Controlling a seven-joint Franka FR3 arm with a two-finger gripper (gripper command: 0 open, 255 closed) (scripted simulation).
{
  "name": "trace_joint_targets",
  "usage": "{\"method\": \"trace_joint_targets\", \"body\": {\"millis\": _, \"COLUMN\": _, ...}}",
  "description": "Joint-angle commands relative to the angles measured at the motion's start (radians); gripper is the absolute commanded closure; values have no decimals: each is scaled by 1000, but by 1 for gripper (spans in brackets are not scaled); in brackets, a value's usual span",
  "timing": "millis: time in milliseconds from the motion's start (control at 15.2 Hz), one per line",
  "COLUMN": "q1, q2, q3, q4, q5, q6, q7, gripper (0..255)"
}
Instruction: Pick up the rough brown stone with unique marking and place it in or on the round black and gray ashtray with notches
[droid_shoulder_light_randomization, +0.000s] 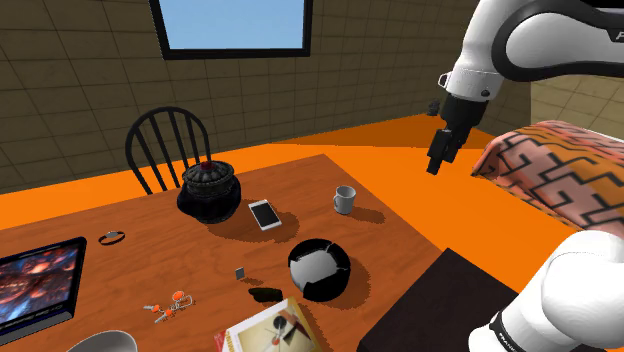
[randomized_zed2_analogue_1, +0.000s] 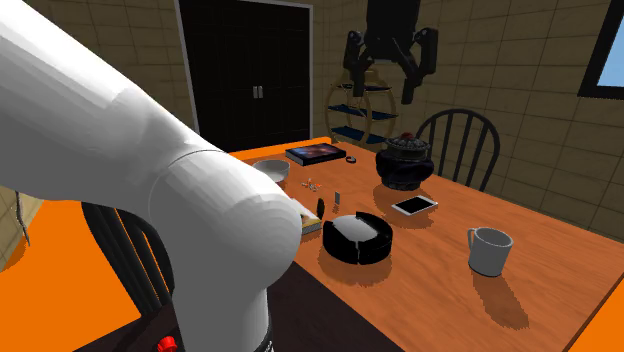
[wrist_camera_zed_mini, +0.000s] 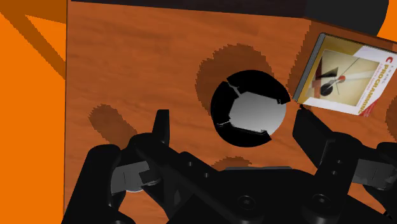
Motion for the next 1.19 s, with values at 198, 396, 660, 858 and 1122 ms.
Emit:
{"method": "trace_joint_targets", "body": {"millis": 198, "q1": 26, "q2": 72, "q3": 2, "q4": -30, "q5": 18, "q6": 96, "q7": -34, "gripper": 0}}
{"method": "trace_joint_targets", "body": {"millis": 396, "q1": 53, "q2": 153, "q3": 5, "q4": -48, "q5": 38, "q6": 190, "q7": -71, "gripper": 0}}
{"method": "trace_joint_targets", "body": {"millis": 660, "q1": 90, "q2": 273, "q3": 12, "q4": -54, "q5": 68, "q6": 310, "q7": -122, "gripper": 0}}
{"method": "trace_joint_targets", "body": {"millis": 858, "q1": 117, "q2": 371, "q3": 20, "q4": -46, "q5": 92, "q6": 393, "q7": -162, "gripper": 0}}
{"method": "trace_joint_targets", "body": {"millis": 1122, "q1": 153, "q2": 507, "q3": 32, "q4": -18, "q5": 126, "q6": 494, "q7": -219, "gripper": 0}}
